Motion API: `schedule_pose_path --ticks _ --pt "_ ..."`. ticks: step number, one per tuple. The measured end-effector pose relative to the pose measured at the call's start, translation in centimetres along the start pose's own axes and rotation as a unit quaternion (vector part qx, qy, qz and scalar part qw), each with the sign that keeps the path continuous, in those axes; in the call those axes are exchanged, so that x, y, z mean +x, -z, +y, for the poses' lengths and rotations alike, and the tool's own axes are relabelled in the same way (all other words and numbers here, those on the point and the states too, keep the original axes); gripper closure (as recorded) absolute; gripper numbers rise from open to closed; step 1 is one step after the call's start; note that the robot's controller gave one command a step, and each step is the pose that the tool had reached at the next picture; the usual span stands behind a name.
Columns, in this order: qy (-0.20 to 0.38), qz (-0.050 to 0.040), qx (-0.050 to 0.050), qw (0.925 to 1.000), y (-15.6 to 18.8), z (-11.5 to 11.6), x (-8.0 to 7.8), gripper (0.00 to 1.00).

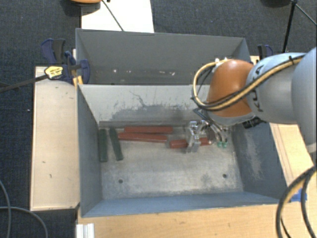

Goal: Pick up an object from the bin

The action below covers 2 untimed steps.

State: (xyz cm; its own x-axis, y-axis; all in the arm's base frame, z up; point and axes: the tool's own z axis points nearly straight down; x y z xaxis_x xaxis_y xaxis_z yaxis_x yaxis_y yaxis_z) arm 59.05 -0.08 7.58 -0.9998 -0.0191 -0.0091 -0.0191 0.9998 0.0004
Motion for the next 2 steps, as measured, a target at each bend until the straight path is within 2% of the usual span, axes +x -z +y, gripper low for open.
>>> schedule_pose_path --ticks 1,2 --pt "0.000 0.0000 0.000 1.0000 0.0 0.0 0.0 1.00" --pt "-0.006 0.0031 0.000 1.0000 13.8 -2.7 2.2 1.00"
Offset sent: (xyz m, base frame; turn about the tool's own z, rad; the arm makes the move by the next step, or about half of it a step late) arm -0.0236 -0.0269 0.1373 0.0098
